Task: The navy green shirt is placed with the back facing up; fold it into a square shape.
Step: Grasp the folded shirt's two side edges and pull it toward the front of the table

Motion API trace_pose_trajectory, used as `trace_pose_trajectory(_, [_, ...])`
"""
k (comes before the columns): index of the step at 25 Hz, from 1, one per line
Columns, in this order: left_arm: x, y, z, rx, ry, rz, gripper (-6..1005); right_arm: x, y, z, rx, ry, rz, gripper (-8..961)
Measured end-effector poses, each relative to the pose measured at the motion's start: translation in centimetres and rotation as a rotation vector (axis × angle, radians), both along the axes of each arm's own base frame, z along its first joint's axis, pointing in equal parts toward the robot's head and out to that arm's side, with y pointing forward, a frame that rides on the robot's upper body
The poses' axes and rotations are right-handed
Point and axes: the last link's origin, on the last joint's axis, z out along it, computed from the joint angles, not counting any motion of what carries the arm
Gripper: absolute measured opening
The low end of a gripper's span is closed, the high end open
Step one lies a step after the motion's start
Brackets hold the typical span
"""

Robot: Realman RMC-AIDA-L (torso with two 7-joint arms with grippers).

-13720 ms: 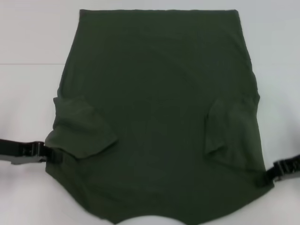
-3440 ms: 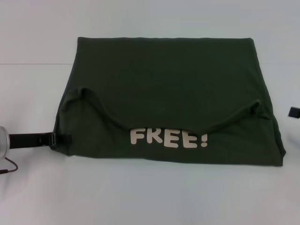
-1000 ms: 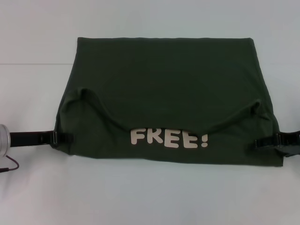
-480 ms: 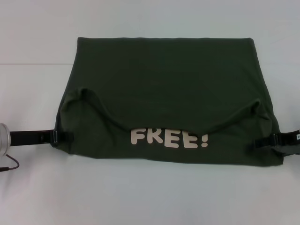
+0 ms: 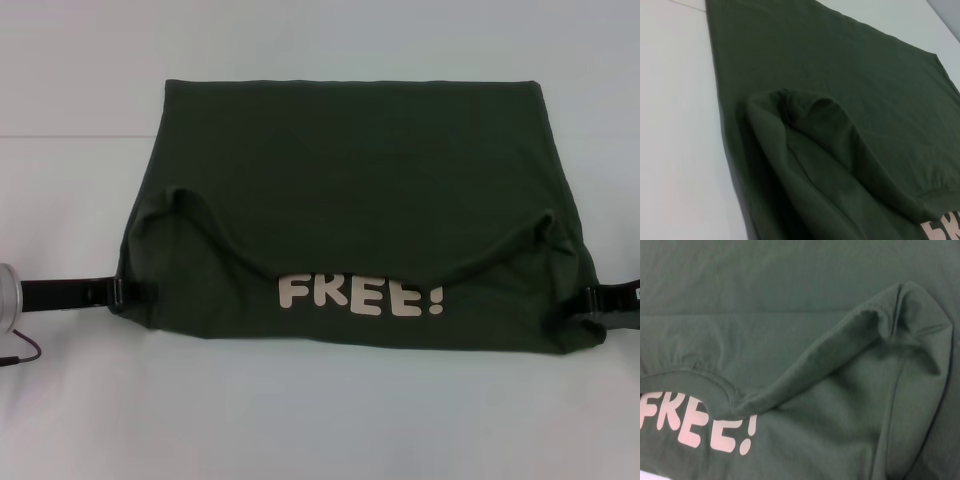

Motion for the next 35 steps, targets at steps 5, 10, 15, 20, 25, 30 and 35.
trace_pose_trajectory(5, [0.0, 0.0, 0.0, -0.002, -0.002, 0.001, 46, 0.0, 0.1, 0.3, 0.005, -0.002, -0.001, 371])
trace_pose_trajectory(10, [0.1, -0.1, 0.1, -0.009, -0.007, 0.000, 46, 0.1, 0.1, 0.5, 0.007, -0.004, 0.000, 87])
trace_pose_trajectory(15, [0.1, -0.2, 0.2, -0.018, -0.013, -0.005, 45, 0.1, 0.1, 0.6, 0.003, -0.006, 0.002, 57])
trace_pose_trajectory(20, [0.5, -0.6, 0.8, -0.084, -0.022, -0.018, 45, -0.1, -0.7, 1.0, -0.057, 0.012, 0.031, 57])
trace_pose_trajectory(25, [0.5, -1.6, 2.1, -0.176, -0.045, 0.004, 45, 0.0, -2.2, 1.9, -0.163, 0.030, 0.069, 57])
trace_pose_trajectory(30, [0.3, -3.5, 2.9, -0.330, -0.004, 0.045, 45, 0.1, -4.4, 2.3, -0.314, 0.049, 0.129, 56])
trace_pose_trajectory(35, [0.0, -6.2, 3.9, -0.532, 0.020, 0.059, 45, 0.6, -6.5, 2.0, -0.463, 0.033, 0.195, 56])
